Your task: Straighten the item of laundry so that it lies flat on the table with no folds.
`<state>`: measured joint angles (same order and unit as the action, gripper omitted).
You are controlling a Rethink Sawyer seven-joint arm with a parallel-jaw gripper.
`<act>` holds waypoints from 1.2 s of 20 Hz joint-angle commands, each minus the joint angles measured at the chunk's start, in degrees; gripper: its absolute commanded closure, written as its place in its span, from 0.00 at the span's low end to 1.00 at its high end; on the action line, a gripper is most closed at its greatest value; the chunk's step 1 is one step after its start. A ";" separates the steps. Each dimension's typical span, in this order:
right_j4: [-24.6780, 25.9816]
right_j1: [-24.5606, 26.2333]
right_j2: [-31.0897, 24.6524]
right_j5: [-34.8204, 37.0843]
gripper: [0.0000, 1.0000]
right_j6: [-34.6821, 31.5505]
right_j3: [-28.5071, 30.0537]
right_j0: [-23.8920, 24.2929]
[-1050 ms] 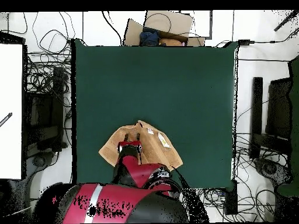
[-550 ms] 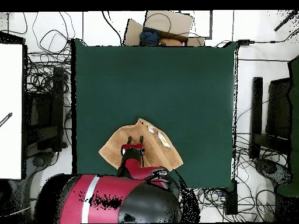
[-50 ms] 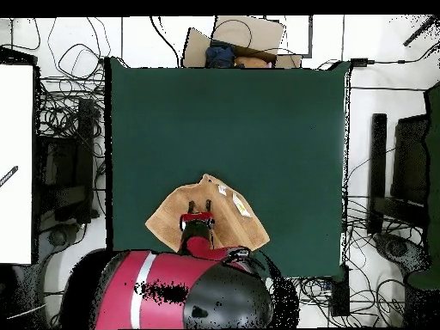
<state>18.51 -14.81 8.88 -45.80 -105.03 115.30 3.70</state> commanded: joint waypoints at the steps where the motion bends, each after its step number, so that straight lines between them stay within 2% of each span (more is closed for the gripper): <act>1: -0.86 -0.71 -1.55 7.42 0.00 -4.79 -8.72 0.64; 6: -0.72 -9.37 -3.08 20.75 0.00 -4.29 -4.96 1.02; 10: 0.53 -13.38 -4.95 27.21 0.00 -3.79 -5.93 1.83; 18: 4.70 -16.14 -9.06 32.80 0.00 -3.58 -8.38 5.01; 24: 6.35 -14.06 -10.57 31.03 0.00 -4.49 -9.75 6.46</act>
<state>22.04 -30.00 6.43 -16.31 -105.03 112.08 8.85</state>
